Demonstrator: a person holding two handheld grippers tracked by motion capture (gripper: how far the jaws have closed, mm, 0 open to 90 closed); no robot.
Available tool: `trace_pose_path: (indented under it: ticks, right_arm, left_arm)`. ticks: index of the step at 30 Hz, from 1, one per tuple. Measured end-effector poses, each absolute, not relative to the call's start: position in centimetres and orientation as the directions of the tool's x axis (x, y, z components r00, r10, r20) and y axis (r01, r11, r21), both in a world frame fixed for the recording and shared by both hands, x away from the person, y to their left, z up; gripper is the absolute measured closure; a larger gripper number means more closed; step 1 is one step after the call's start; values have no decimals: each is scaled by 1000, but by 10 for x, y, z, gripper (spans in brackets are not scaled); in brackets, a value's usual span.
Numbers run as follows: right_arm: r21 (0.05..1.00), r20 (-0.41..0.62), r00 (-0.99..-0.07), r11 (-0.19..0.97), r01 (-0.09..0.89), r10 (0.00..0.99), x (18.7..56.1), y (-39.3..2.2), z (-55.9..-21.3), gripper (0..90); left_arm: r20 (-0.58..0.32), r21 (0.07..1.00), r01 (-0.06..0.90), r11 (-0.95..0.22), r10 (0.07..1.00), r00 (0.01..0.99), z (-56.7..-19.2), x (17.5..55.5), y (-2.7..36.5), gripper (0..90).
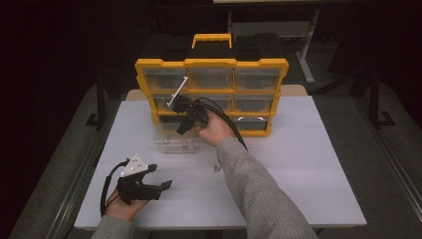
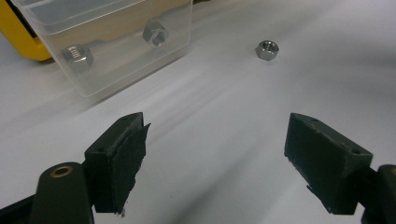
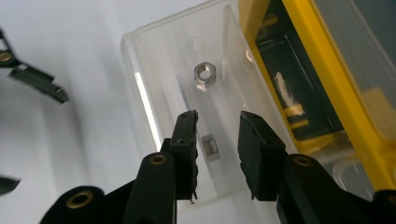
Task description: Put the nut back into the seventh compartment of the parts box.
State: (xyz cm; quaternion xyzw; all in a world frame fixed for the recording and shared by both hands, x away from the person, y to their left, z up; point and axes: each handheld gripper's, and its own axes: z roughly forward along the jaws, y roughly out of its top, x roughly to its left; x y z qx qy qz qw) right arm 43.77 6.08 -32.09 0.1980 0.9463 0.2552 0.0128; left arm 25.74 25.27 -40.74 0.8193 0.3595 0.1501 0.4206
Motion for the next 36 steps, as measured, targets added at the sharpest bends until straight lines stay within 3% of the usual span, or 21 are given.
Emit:
trace_pose_path:
  ticks: [14,36]
  right_arm:
    - [547,74,-928,763,344,365,416,12,-310,649]
    - [537,103,-901,739,406,421,396,-45,-348,603]
  left_arm:
    - [-52,794,464,-393,716,697,-408,257,252,202]
    - [-40,786,460,-413,709,704,-409,258,250,202]
